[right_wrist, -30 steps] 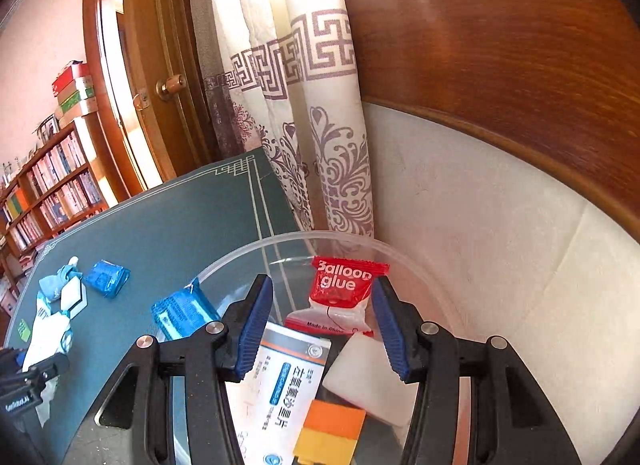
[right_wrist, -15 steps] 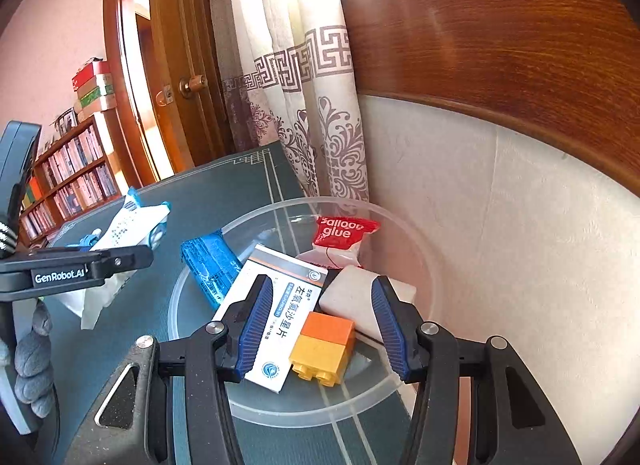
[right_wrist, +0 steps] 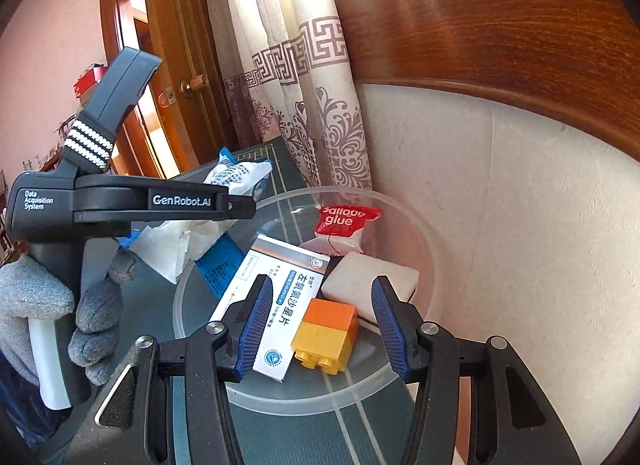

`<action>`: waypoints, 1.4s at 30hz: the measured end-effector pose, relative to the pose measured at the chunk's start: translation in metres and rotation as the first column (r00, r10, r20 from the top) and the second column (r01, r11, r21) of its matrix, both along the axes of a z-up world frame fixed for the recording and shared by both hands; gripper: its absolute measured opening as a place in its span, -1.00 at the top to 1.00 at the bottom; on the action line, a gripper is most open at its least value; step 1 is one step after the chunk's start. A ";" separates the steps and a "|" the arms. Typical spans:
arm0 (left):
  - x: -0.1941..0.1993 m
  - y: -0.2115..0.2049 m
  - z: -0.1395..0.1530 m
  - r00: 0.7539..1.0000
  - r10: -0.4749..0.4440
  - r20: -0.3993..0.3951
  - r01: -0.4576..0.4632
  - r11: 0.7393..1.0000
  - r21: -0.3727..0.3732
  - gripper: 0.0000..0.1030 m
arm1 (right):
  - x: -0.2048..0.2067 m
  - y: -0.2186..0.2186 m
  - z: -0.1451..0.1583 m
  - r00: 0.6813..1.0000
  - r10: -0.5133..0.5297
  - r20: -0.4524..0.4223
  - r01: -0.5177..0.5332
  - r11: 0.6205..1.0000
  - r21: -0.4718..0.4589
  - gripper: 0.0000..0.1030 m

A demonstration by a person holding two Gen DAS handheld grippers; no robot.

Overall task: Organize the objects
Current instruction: 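Lower the white plastic bag into the bowl and open the left gripper, then move both grippers back toward the remaining items on the table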

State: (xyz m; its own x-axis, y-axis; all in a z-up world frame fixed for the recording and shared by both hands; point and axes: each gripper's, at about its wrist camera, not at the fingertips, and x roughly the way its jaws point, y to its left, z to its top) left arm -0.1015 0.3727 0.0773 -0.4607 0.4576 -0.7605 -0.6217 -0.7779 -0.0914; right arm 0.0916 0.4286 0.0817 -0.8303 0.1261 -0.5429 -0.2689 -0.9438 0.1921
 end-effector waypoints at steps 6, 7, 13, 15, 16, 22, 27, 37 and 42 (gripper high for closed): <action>0.007 -0.001 0.002 0.999 -0.021 -0.035 0.023 0.999 0.039 -0.58 | 0.001 0.002 -0.003 1.000 -0.005 0.010 0.005 1.000 -0.008 -0.03; 0.006 -0.004 0.002 0.999 -0.018 -0.032 0.019 0.999 0.042 -0.58 | 0.001 0.002 -0.003 1.000 -0.006 0.010 0.006 1.000 -0.009 -0.03; 0.004 -0.025 0.000 0.998 0.054 -0.035 -0.053 0.998 0.039 -0.59 | 0.001 -0.001 -0.004 1.000 0.001 0.011 -0.001 1.000 -0.005 -0.03; 0.006 -0.033 0.001 0.997 0.067 -0.037 -0.065 0.997 0.047 -0.64 | 0.002 -0.003 -0.003 1.000 0.007 0.010 -0.007 1.000 -0.002 -0.03; 0.009 -0.036 0.002 0.997 0.072 -0.040 -0.070 0.996 0.051 -0.66 | 0.002 -0.004 -0.003 1.000 0.010 0.009 -0.010 1.000 0.000 -0.03; 0.022 -0.055 0.008 0.992 0.100 -0.081 -0.095 0.994 0.057 -0.79 | -0.003 -0.014 -0.001 0.999 0.030 0.011 -0.030 1.000 0.008 -0.03; 0.030 -0.070 0.007 0.990 0.123 -0.070 -0.120 0.992 0.046 -0.88 | -0.001 -0.024 0.001 0.999 0.047 0.008 -0.048 0.999 0.013 -0.03; 0.034 -0.116 -0.001 0.976 0.213 -0.054 -0.212 0.977 0.026 -0.92 | 0.002 -0.053 0.001 0.995 0.098 0.010 -0.098 0.995 0.020 -0.03; 0.031 -0.141 -0.008 0.962 0.268 -0.048 -0.268 0.963 0.002 -0.92 | 0.007 -0.073 0.001 0.992 0.123 0.010 -0.124 0.992 0.029 -0.05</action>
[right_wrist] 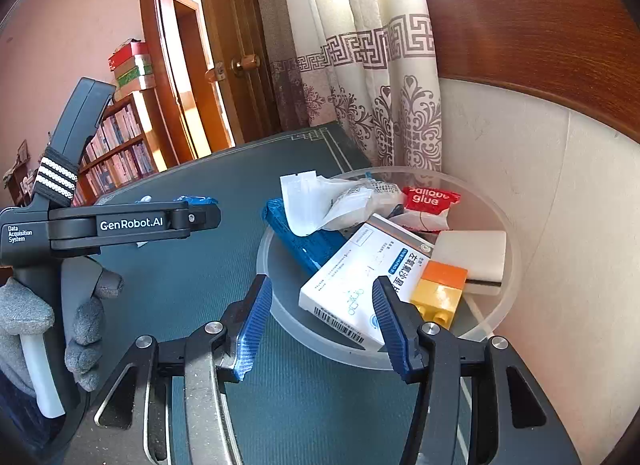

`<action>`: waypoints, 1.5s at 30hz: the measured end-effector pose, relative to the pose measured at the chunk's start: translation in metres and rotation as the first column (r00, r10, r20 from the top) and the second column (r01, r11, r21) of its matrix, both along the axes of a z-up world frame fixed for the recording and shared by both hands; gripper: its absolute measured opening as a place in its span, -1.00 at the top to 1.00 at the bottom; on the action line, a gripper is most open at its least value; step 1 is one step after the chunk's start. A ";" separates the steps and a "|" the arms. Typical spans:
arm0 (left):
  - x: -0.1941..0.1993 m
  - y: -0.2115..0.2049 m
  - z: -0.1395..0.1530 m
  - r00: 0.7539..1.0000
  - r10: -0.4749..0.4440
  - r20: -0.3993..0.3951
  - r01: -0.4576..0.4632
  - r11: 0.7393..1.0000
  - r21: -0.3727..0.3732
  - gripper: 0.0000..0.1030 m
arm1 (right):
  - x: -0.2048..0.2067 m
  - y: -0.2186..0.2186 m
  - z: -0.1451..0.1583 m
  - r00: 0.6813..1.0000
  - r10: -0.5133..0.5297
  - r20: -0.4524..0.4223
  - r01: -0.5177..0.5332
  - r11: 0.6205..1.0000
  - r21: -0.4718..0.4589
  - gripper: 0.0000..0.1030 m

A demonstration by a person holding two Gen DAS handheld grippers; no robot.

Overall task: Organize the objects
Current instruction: 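Move both grippers back toward the remaining items on the table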

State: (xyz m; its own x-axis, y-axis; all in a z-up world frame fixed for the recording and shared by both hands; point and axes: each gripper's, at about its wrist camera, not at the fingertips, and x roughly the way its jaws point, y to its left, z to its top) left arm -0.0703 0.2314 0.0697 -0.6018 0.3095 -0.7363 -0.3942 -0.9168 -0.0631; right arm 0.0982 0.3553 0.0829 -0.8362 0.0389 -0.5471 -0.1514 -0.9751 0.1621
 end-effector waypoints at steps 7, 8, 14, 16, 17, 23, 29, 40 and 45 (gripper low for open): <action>0.004 -0.034 -0.005 0.998 0.058 0.003 -0.057 0.998 -0.014 -0.93 | -0.004 -0.027 0.001 0.999 0.039 0.001 -0.039 0.999 0.001 -0.11; 0.005 -0.039 -0.005 0.998 0.067 -0.001 -0.067 0.998 -0.016 -0.94 | -0.006 -0.031 0.000 0.999 0.046 0.005 -0.046 0.999 0.004 -0.13; 0.003 -0.070 -0.009 0.990 0.139 -0.010 -0.139 0.990 -0.033 -0.99 | -0.017 -0.054 -0.004 0.994 0.107 0.037 -0.108 0.994 0.014 -0.22; 0.003 -0.080 -0.011 0.987 0.159 -0.020 -0.160 0.986 -0.045 -0.99 | -0.020 -0.064 -0.005 0.990 0.132 0.045 -0.134 0.991 0.025 -0.22; 0.003 -0.084 -0.012 0.985 0.169 -0.027 -0.170 0.984 -0.051 -0.99 | -0.021 -0.069 -0.006 0.988 0.144 0.048 -0.146 0.989 0.027 -0.22; 0.002 -0.110 -0.018 0.979 0.203 -0.024 -0.204 0.978 -0.049 -0.99 | -0.035 -0.085 -0.015 0.979 0.184 0.088 -0.183 0.983 -0.016 -0.23; -0.003 -0.136 -0.023 0.968 0.252 -0.007 -0.252 0.967 -0.037 -0.99 | -0.050 -0.102 -0.020 0.972 0.204 0.117 -0.205 0.979 -0.003 -0.23; -0.020 -0.201 -0.023 0.913 0.407 -0.023 -0.407 0.913 -0.027 -0.99 | -0.091 -0.139 -0.024 0.952 0.262 0.159 -0.268 0.963 0.019 -0.23; -0.034 -0.242 -0.029 0.852 0.524 -0.017 -0.524 0.851 -0.041 -0.99 | -0.110 -0.154 -0.029 0.946 0.279 0.167 -0.285 0.959 0.013 -0.23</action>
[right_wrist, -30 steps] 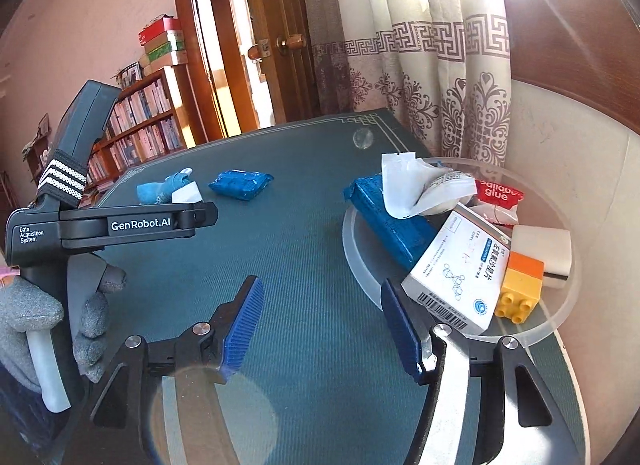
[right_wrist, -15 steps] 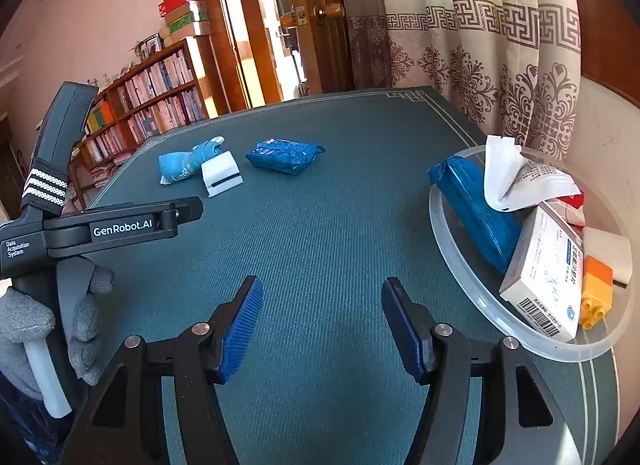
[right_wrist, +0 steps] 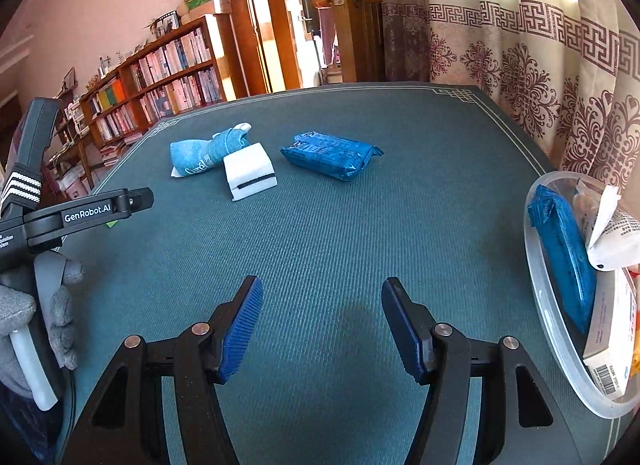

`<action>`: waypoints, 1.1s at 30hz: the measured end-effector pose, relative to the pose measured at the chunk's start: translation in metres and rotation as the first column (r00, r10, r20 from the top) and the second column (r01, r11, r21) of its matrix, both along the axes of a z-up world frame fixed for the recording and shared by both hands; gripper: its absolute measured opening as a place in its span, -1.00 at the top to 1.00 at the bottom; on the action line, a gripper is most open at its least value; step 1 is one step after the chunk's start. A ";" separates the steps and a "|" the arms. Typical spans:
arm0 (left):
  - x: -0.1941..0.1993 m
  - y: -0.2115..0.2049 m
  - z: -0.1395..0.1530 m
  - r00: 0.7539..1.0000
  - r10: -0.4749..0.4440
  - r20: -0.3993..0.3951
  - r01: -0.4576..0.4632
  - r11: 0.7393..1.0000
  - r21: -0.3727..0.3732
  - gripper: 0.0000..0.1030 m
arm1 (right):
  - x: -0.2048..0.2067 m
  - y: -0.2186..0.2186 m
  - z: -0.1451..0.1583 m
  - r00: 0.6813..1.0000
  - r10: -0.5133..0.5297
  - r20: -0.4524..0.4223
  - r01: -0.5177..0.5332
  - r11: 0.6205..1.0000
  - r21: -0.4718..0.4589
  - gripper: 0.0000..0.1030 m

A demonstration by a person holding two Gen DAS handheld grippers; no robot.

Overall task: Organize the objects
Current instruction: 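Move both grippers back toward the remaining items on the table, then grasp the green dotted block with the left gripper while the right gripper grasps the white sponge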

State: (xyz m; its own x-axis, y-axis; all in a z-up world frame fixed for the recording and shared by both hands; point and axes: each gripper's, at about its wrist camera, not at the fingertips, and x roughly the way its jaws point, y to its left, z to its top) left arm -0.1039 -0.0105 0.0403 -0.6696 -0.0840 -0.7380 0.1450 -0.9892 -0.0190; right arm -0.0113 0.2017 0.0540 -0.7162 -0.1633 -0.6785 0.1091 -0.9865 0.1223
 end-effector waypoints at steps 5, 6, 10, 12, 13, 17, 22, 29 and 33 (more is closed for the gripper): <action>-0.012 -0.043 -0.007 0.988 0.152 0.033 -0.152 0.988 0.019 -0.99 | -0.011 -0.013 -0.003 0.999 0.031 0.005 -0.032 0.999 0.013 -0.23; -0.014 -0.050 -0.009 0.984 0.172 0.039 -0.173 0.984 0.031 -0.99 | -0.013 -0.015 -0.003 0.999 0.035 0.004 -0.035 0.999 0.013 -0.23; -0.027 -0.074 -0.019 0.974 0.212 0.081 -0.218 0.972 0.083 -0.99 | -0.020 -0.023 -0.004 0.999 0.046 0.004 -0.046 0.999 0.013 -0.23; -0.030 -0.082 -0.024 0.970 0.221 0.104 -0.232 0.965 0.120 -0.93 | -0.023 -0.027 -0.004 0.999 0.054 0.005 -0.054 0.998 0.016 -0.23; -0.031 -0.084 -0.024 0.970 0.224 0.099 -0.235 0.965 0.120 -0.89 | -0.024 -0.029 -0.005 0.998 0.058 0.007 -0.059 0.998 0.019 -0.23; -0.029 -0.079 -0.021 0.975 0.209 0.072 -0.215 0.972 0.090 -0.63 | -0.030 -0.034 -0.010 0.998 0.066 0.016 -0.066 0.997 0.030 -0.23; -0.026 -0.069 -0.022 0.983 0.177 0.050 -0.179 0.983 0.045 -0.16 | -0.040 -0.039 -0.011 0.997 0.067 0.023 -0.068 0.997 0.036 -0.23; -0.026 -0.075 -0.021 0.990 0.139 0.034 -0.141 0.988 0.069 0.40 | -0.071 -0.044 -0.009 0.997 0.072 0.041 -0.072 0.997 0.012 -0.23; -0.026 -0.077 -0.021 0.993 0.116 0.030 -0.119 0.988 0.096 0.41 | -0.090 -0.055 -0.005 0.995 0.091 0.038 -0.092 0.995 0.024 -0.23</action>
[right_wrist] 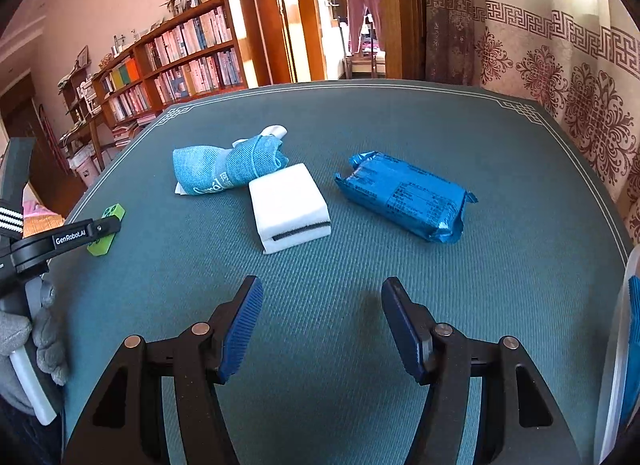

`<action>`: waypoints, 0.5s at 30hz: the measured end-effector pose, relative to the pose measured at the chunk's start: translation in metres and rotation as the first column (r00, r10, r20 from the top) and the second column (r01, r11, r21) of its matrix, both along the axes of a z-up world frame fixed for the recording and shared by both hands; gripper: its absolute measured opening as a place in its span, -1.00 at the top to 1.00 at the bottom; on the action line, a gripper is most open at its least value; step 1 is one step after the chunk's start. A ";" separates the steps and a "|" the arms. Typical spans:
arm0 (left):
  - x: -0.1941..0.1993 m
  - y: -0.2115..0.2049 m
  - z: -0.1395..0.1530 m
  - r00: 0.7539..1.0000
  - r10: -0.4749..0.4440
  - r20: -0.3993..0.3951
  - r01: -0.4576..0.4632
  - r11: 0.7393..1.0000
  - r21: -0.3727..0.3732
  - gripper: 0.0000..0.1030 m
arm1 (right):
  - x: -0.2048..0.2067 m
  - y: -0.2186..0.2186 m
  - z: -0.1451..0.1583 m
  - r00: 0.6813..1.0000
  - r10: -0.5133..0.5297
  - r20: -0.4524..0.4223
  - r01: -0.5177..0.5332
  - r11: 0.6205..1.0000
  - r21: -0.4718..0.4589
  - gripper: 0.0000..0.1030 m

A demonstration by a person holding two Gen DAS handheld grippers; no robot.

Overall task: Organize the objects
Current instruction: 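Grasp the green dotted block with the left gripper while the right gripper grasps the white sponge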

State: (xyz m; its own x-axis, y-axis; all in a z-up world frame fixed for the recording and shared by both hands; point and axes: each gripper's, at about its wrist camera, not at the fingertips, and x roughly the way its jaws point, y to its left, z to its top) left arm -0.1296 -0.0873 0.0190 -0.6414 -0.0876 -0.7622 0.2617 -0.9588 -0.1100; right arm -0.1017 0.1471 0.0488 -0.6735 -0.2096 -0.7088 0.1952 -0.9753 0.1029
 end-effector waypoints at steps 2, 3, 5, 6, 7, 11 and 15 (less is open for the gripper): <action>0.002 0.002 0.001 1.000 -0.009 -0.004 0.010 1.000 0.017 0.41 | -0.011 -0.006 0.001 1.000 0.008 -0.004 -0.008 1.000 0.010 -0.23; 0.003 0.003 0.001 1.000 -0.016 -0.005 0.016 1.000 0.022 0.41 | -0.015 -0.009 0.002 1.000 0.011 -0.003 -0.011 1.000 0.014 -0.23; 0.004 0.006 0.002 1.000 -0.029 -0.009 0.029 0.999 0.031 0.41 | -0.027 -0.014 0.001 1.000 0.013 -0.002 -0.013 1.000 0.027 -0.23; 0.005 0.007 0.003 0.999 -0.036 -0.014 0.036 0.999 0.036 0.41 | -0.032 -0.016 0.001 1.000 0.013 -0.002 -0.013 0.999 0.034 -0.23; 0.007 0.009 0.005 0.999 -0.044 -0.021 0.045 0.998 0.039 0.41 | -0.038 -0.019 0.000 1.000 0.019 0.002 -0.019 0.999 0.033 -0.25; 0.009 0.013 0.008 0.997 -0.068 -0.035 0.070 0.997 0.042 0.41 | -0.053 -0.029 -0.002 0.999 0.032 0.020 -0.032 0.999 0.032 -0.30; 0.009 0.013 0.006 0.997 -0.071 -0.028 0.072 0.996 0.049 0.41 | -0.060 -0.036 -0.002 0.999 0.042 0.032 -0.042 0.999 0.018 -0.30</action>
State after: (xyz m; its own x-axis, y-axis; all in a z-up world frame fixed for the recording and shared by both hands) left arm -0.1211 -0.0745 0.0251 -0.6644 -0.0035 -0.7474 0.1894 -0.9681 -0.1638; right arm -0.1616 0.1111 0.0463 -0.6418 -0.2238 -0.7335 0.2331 -0.9681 0.0915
